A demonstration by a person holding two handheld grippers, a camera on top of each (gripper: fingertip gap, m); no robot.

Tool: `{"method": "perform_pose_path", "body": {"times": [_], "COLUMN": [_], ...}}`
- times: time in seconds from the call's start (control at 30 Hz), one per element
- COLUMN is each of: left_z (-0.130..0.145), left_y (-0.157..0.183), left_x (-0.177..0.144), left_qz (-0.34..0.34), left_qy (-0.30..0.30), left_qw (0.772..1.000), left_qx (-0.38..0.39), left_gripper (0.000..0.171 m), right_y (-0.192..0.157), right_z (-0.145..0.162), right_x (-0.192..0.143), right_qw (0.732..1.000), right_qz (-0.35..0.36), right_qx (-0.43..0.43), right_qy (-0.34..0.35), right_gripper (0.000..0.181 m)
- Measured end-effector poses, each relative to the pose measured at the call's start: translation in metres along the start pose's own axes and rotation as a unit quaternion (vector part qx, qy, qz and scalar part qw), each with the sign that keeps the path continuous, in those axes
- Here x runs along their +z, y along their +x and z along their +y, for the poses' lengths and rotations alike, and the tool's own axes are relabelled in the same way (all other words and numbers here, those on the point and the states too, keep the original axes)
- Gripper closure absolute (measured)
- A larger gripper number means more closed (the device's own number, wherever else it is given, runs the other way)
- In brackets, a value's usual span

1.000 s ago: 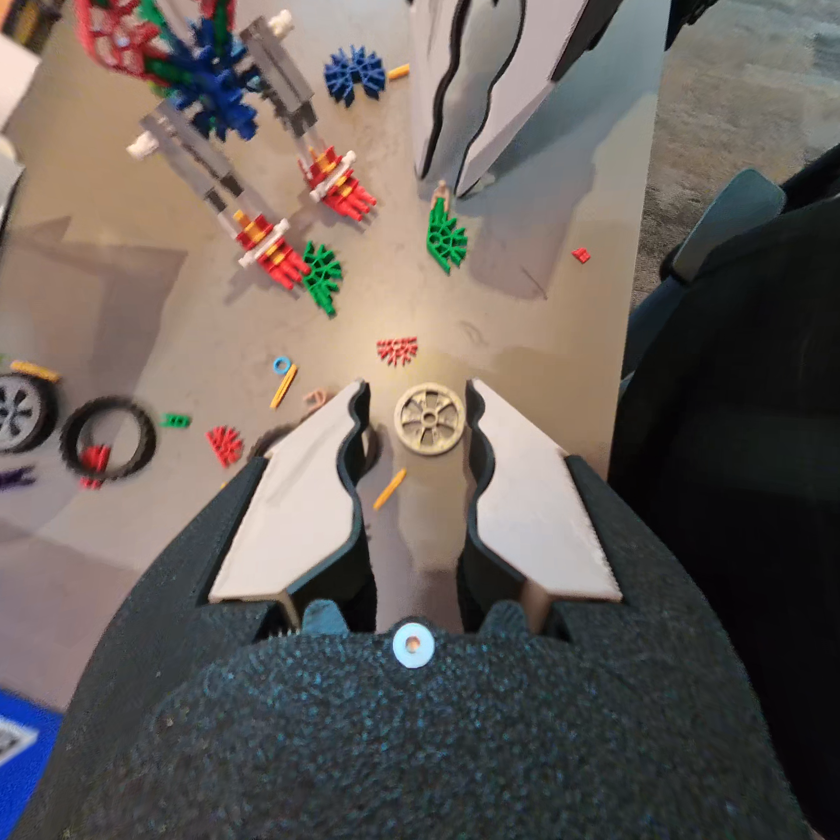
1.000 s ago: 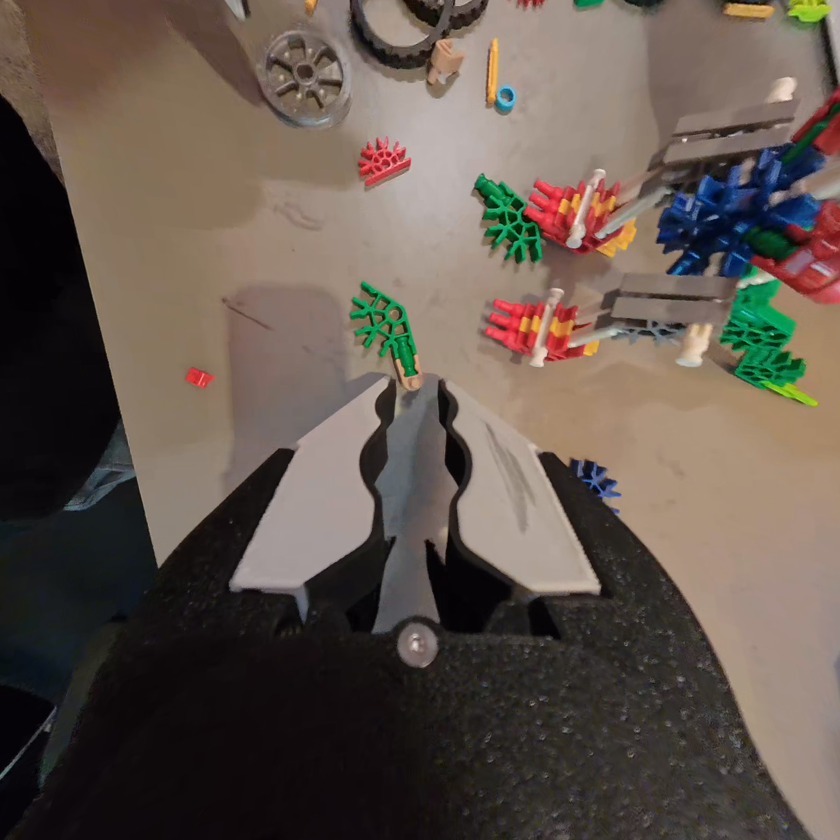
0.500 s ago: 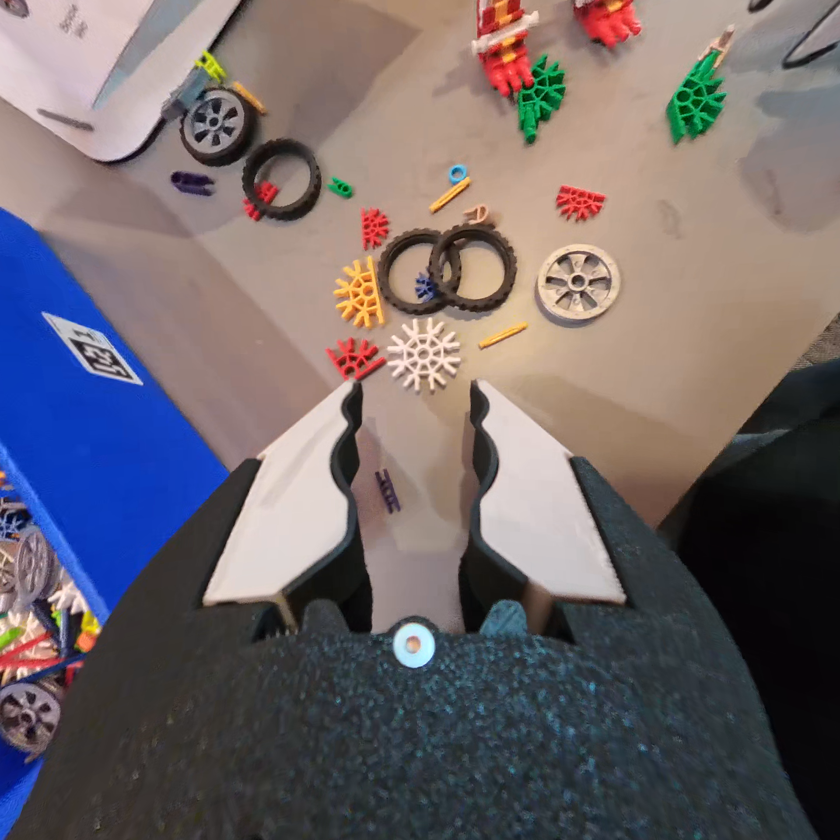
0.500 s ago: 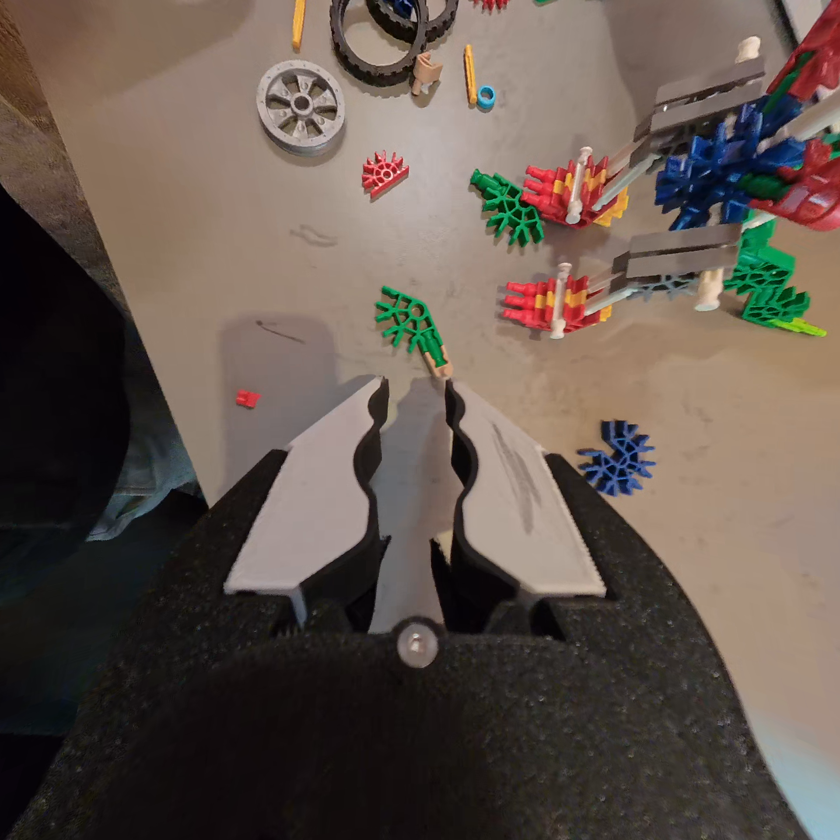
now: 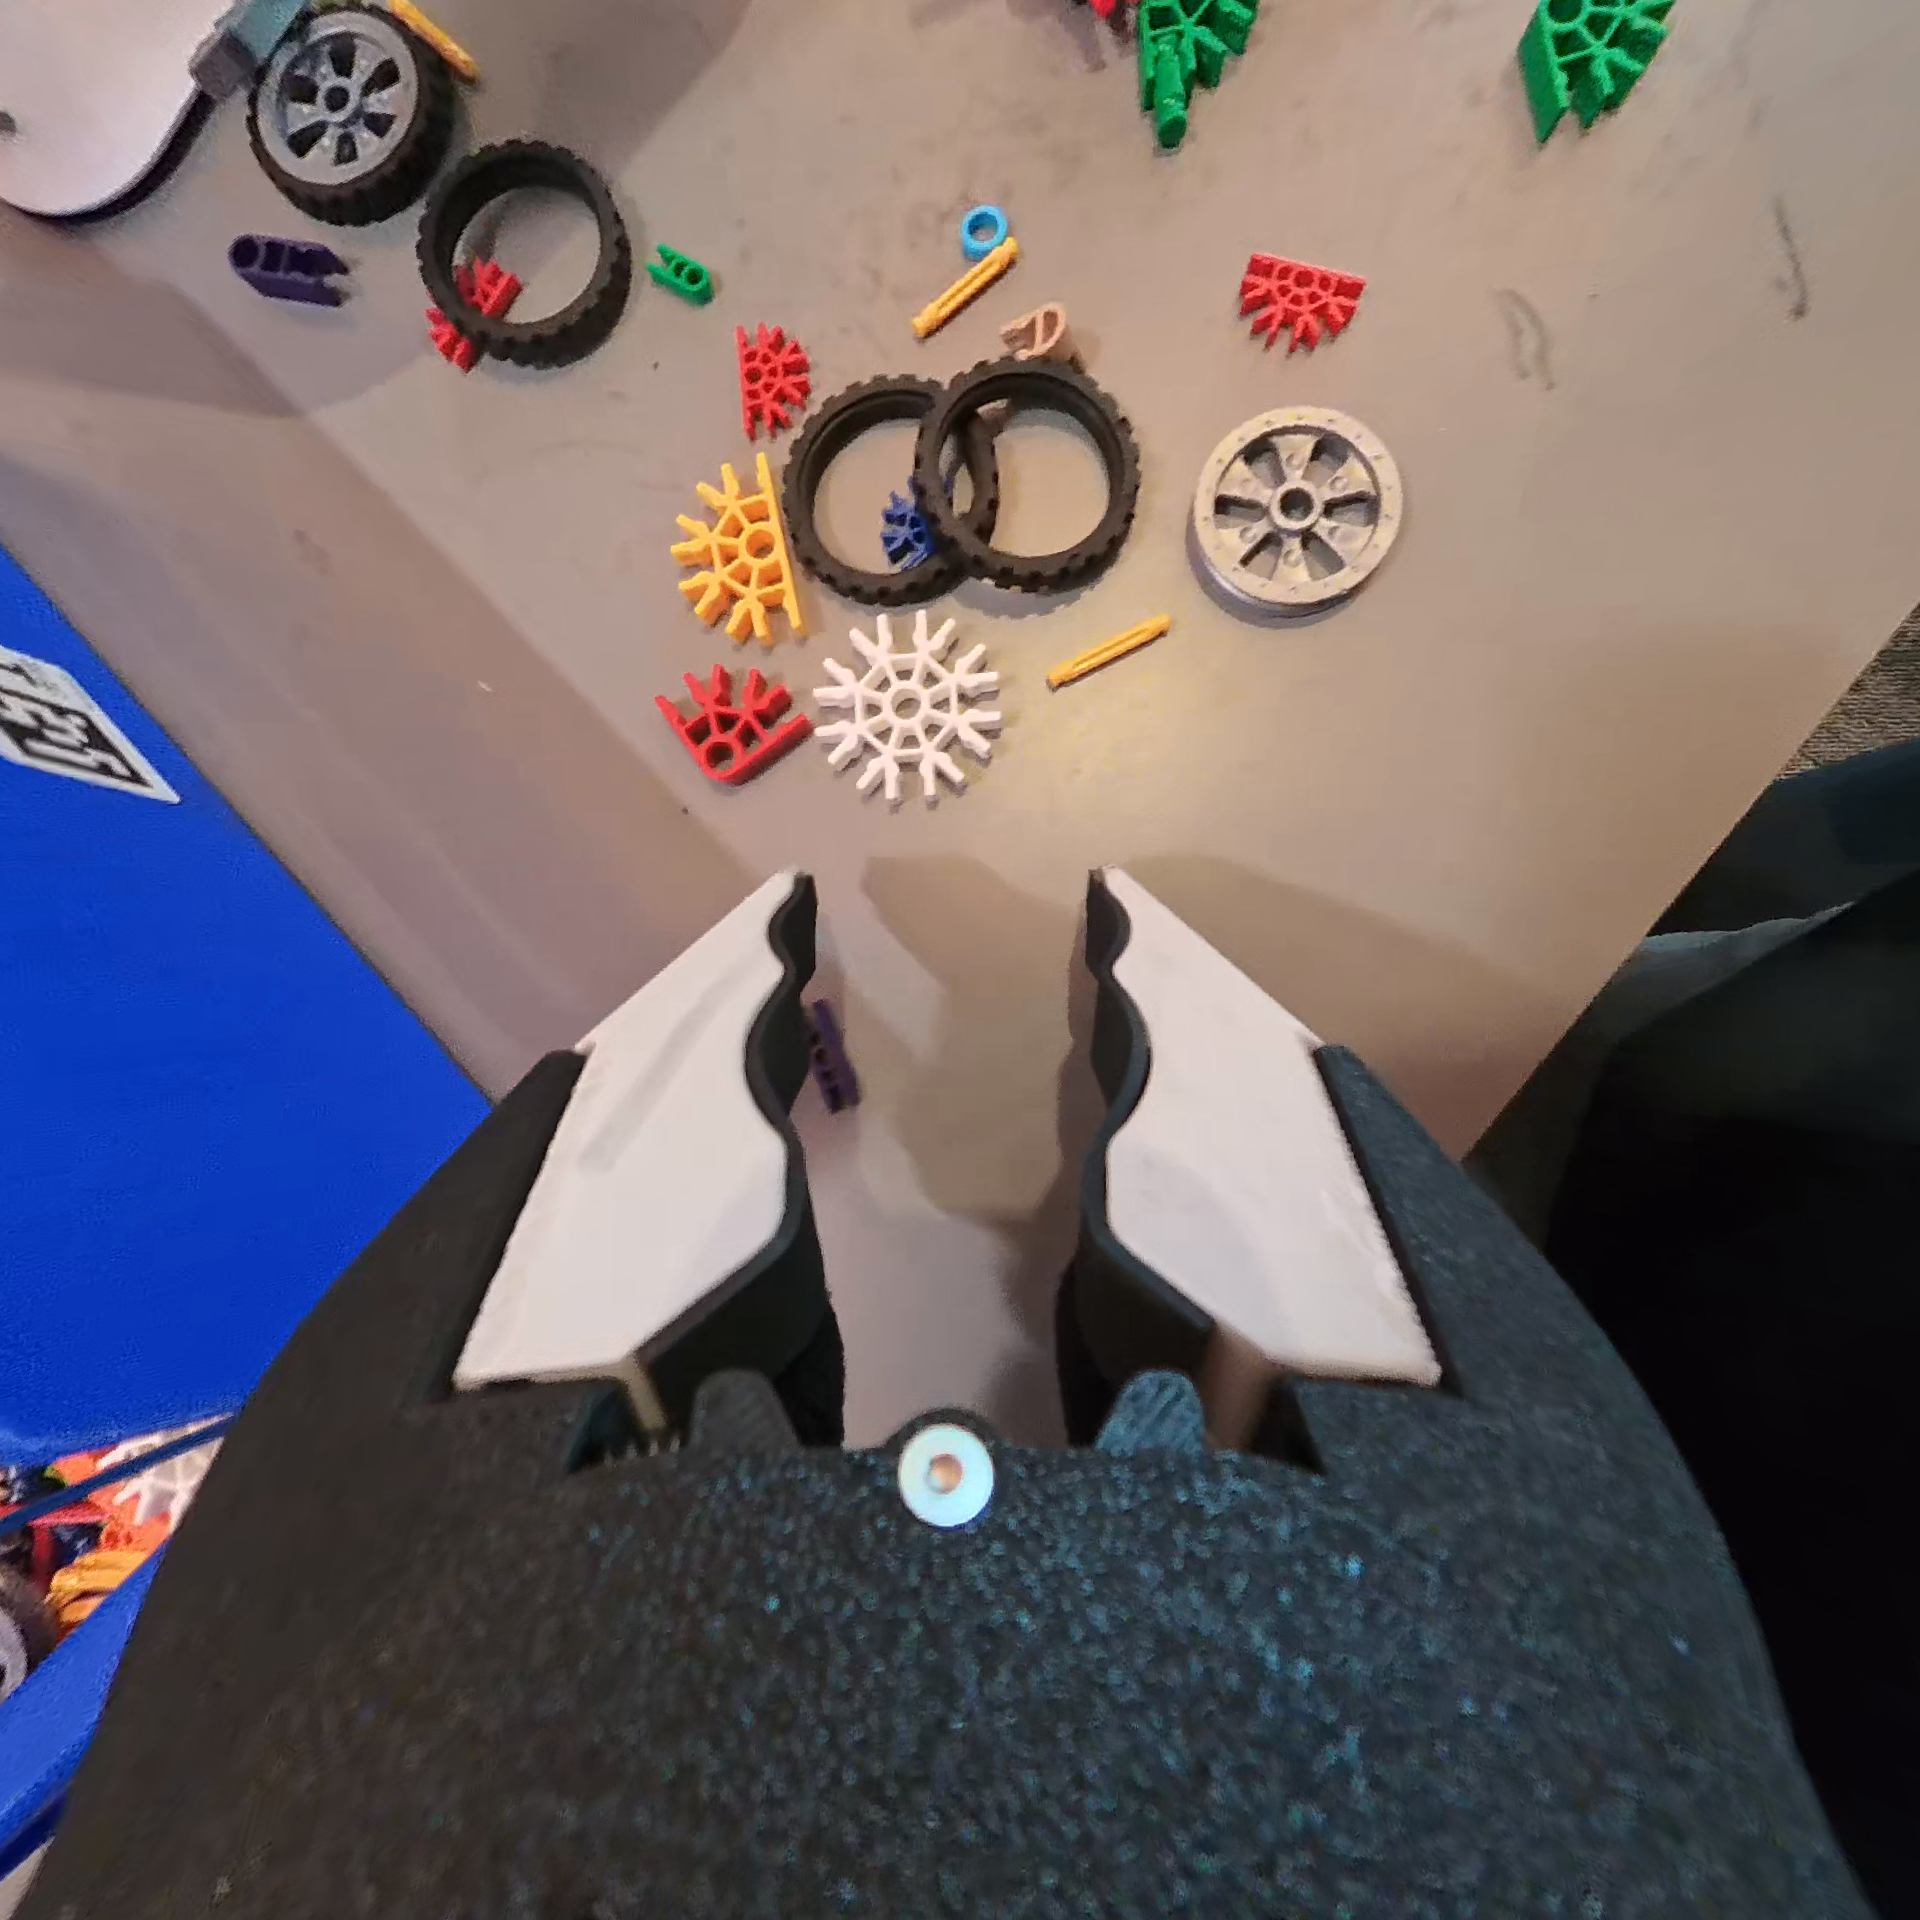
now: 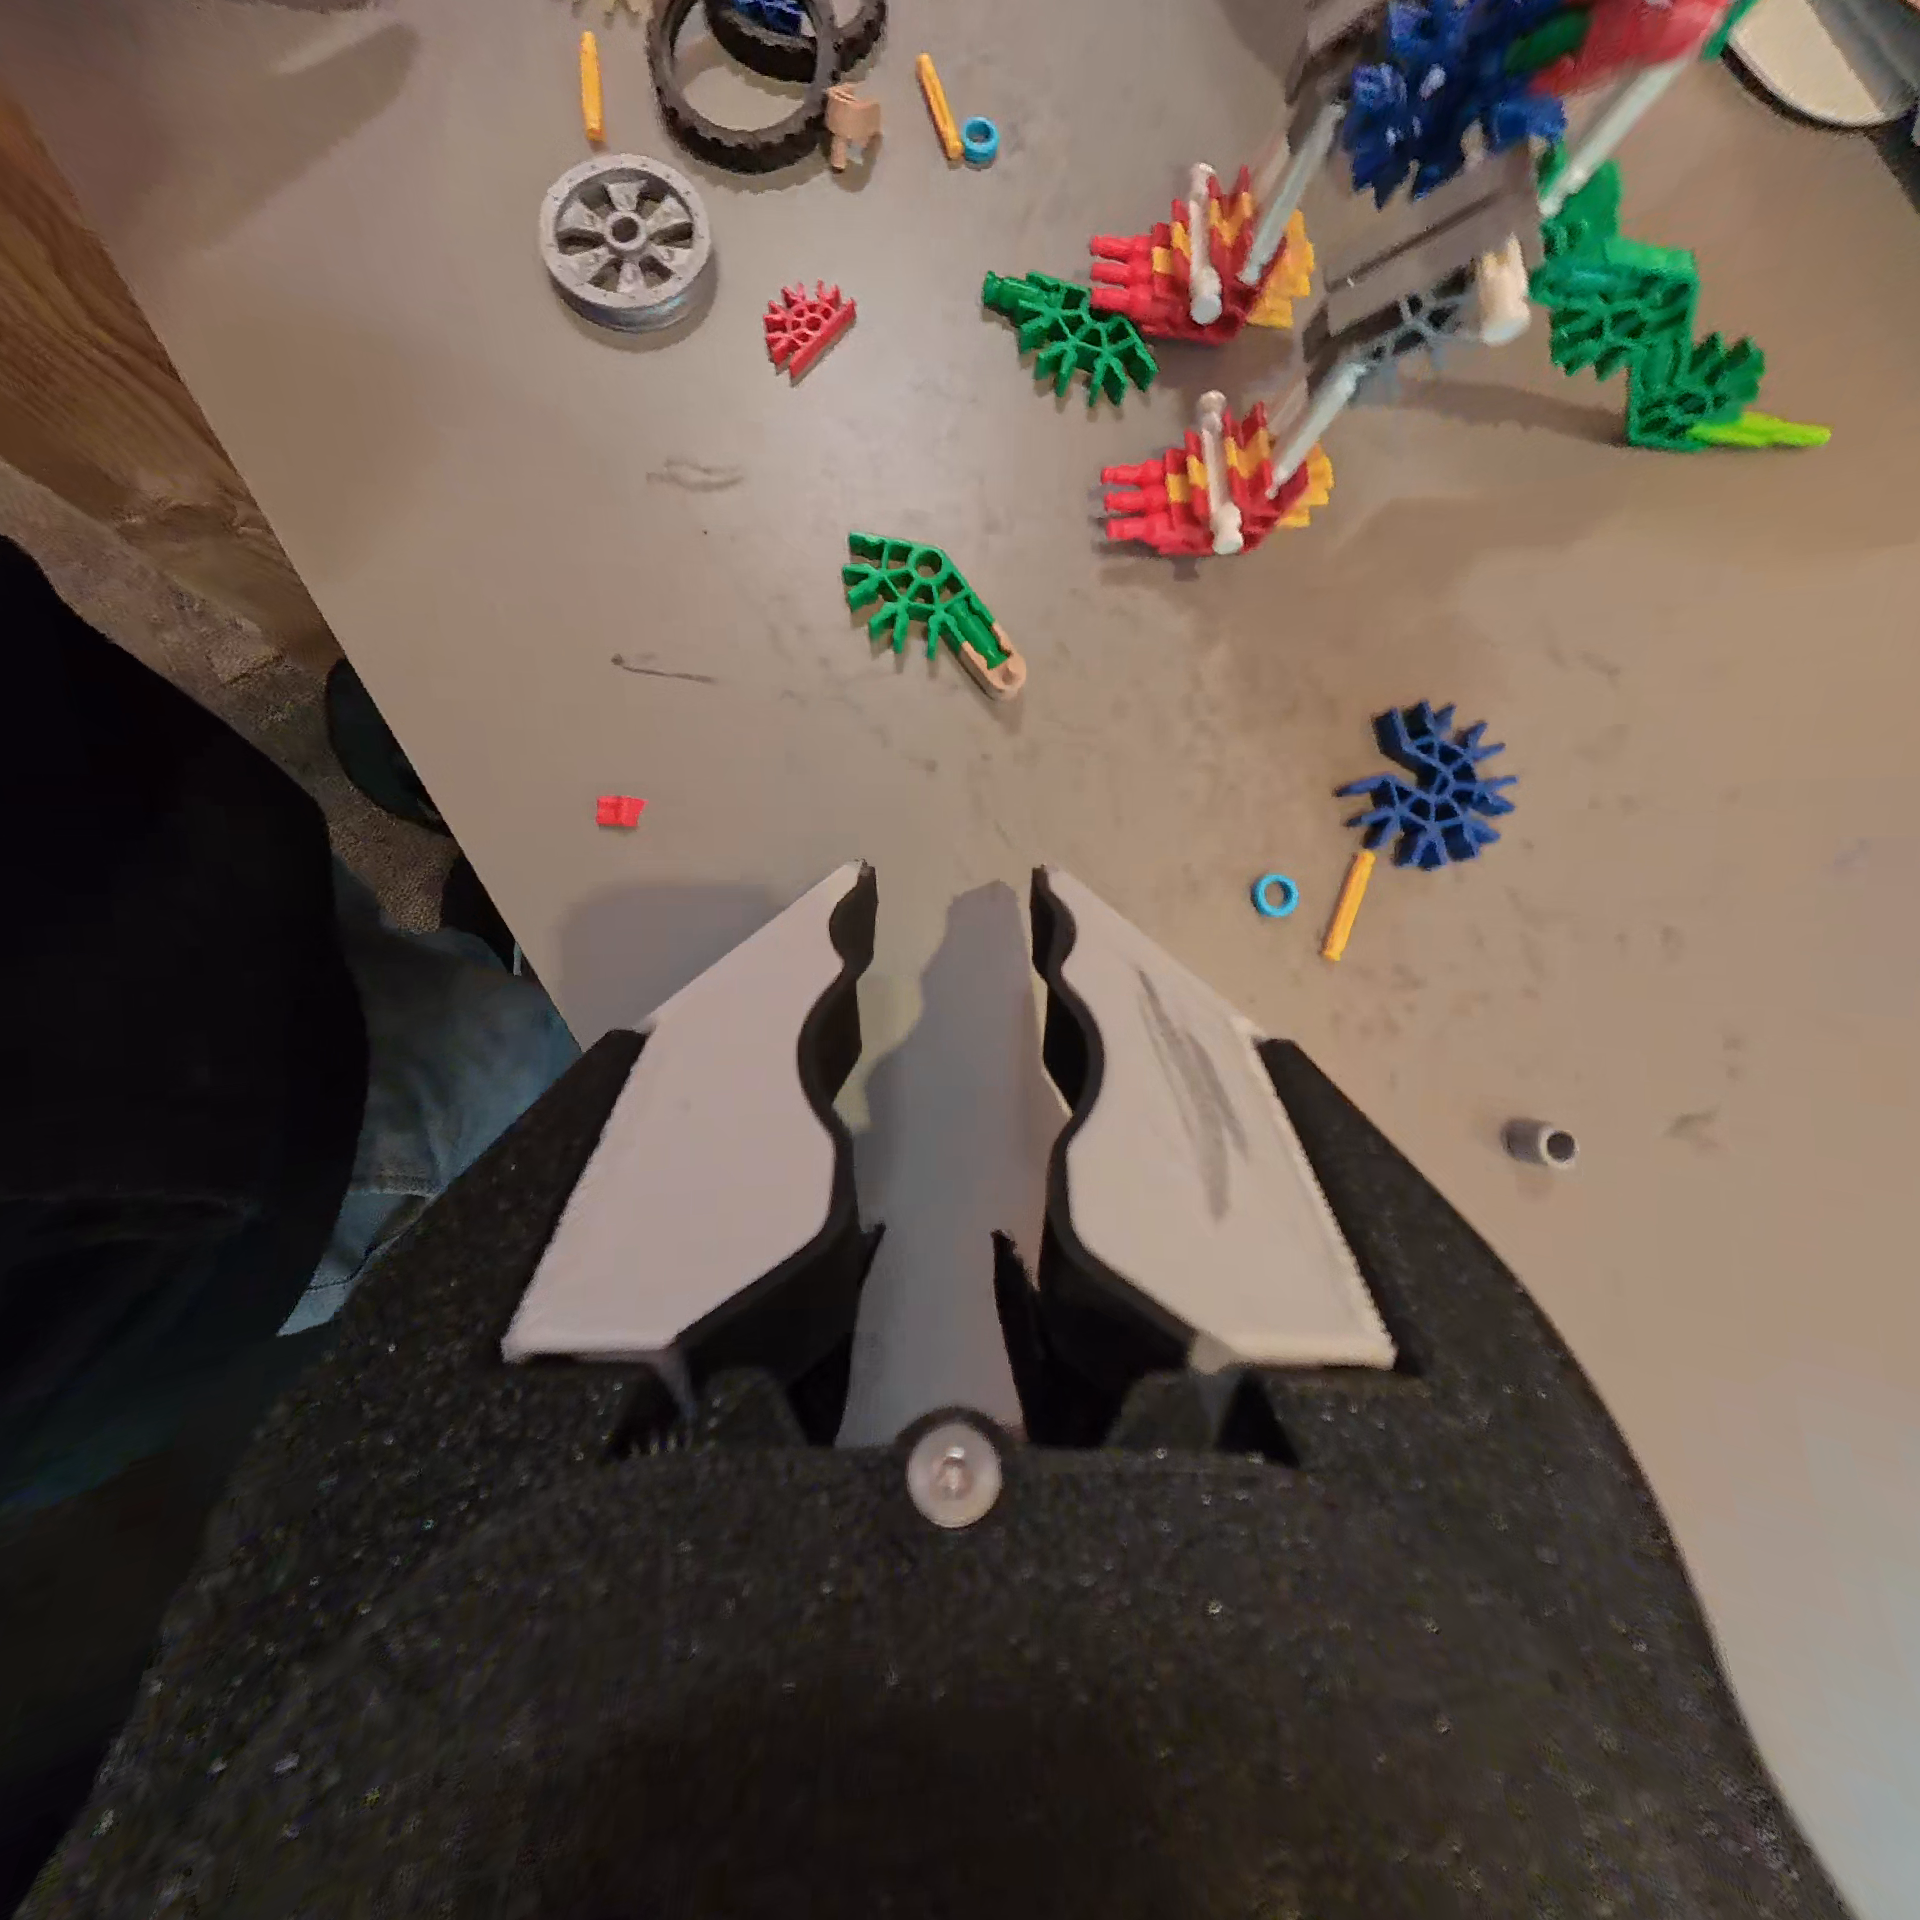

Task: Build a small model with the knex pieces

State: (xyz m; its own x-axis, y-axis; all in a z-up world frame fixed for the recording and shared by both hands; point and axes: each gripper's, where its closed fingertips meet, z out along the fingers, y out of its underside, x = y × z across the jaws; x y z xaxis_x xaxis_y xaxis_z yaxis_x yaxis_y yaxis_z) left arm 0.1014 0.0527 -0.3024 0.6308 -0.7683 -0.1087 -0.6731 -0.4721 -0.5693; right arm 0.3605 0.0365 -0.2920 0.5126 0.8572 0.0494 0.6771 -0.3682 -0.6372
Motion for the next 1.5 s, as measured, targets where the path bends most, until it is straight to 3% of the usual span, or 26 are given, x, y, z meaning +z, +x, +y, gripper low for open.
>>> {"method": "perform_pose_path", "body": {"times": [0.4,0.57,0.7,0.8,0.93,1.1,1.5], "left_z": [-0.025,-0.072,-0.093,-0.095,-0.078,-0.076,-0.078], "left_y": [0.007,-0.023,-0.045,-0.049,-0.035,-0.022,-0.011], "left_x": [0.016,0.020,0.043,0.056,0.071,0.068,0.046], "left_qz": [0.002,-0.038,-0.049,-0.035,0.001,0.022,0.046], "left_qy": [0.026,0.073,0.057,0.039,-0.008,-0.015,0.014], "left_qw": [1.000,0.996,0.997,0.998,0.999,0.999,0.998], "left_qx": [0.002,-0.019,-0.027,-0.044,-0.047,-0.037,-0.036], "left_gripper": [0.115,0.115,0.117,0.123,0.122,0.134,0.124], "right_y": [-0.007,-0.007,-0.005,-0.004,-0.005,-0.003,0.009], "right_z": [-0.006,-0.011,-0.012,-0.011,-0.007,-0.009,-0.031], "right_x": [0.011,0.018,0.022,0.023,0.024,0.028,0.054], "right_qw": [1.000,1.000,1.000,1.000,1.000,0.999,1.000], "right_qz": [-0.005,-0.010,-0.012,-0.013,-0.017,-0.019,-0.014], "right_qx": [0.000,0.001,0.007,0.012,0.017,0.027,0.018], "right_qy": [0.005,0.014,0.017,0.018,0.019,0.023,0.013], "right_gripper": [0.144,0.144,0.144,0.144,0.144,0.144,0.148]}}
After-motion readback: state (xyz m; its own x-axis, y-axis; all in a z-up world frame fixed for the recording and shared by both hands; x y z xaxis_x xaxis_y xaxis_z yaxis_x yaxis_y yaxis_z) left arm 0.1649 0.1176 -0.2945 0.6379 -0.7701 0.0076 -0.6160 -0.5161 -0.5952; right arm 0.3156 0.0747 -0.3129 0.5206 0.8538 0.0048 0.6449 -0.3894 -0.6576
